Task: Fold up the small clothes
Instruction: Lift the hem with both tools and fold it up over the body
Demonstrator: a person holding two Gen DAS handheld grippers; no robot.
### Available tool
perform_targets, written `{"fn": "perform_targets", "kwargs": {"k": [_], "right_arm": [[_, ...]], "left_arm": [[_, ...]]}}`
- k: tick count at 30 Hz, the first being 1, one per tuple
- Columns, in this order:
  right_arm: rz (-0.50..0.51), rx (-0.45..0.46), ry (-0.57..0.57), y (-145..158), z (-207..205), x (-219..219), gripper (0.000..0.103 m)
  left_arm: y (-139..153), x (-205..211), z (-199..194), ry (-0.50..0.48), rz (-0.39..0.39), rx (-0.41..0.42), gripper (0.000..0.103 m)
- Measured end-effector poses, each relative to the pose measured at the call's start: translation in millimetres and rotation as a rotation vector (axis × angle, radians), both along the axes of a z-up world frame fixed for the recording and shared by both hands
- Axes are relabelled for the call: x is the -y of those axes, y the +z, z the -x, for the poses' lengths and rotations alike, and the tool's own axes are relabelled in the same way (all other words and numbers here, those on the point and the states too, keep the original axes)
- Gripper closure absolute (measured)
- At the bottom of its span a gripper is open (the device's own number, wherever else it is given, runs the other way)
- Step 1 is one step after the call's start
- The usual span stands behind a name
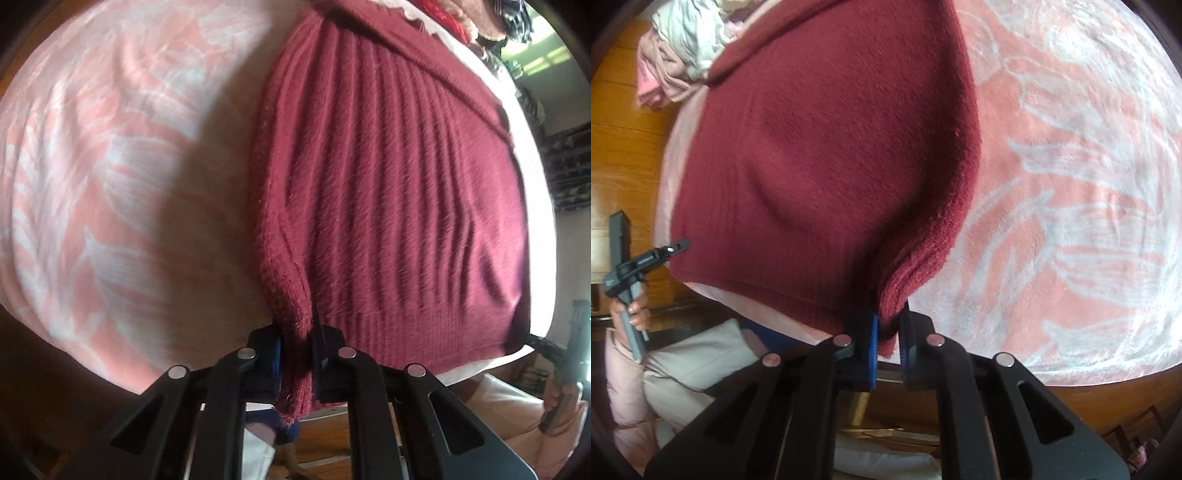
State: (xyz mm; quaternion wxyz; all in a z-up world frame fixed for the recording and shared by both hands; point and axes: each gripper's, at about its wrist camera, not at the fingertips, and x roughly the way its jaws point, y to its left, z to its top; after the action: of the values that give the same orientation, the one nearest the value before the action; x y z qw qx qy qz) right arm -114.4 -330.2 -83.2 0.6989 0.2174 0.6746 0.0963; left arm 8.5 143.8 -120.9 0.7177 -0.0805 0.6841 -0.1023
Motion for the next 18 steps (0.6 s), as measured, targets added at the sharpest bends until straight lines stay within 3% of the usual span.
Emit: {"fn": "perform_targets", "kwargs": {"k": [9,18], "right_arm": [[-0.101,0.1,-0.076,44,-32,24,0.096],[-0.048,0.105,-0.179,49,-91,42,0.096]], "left_arm": [[47,-2,-32,0.11,0.137,0.077,0.092],[58,-2,-91,0.261,0.117,0.119,0.092]]}}
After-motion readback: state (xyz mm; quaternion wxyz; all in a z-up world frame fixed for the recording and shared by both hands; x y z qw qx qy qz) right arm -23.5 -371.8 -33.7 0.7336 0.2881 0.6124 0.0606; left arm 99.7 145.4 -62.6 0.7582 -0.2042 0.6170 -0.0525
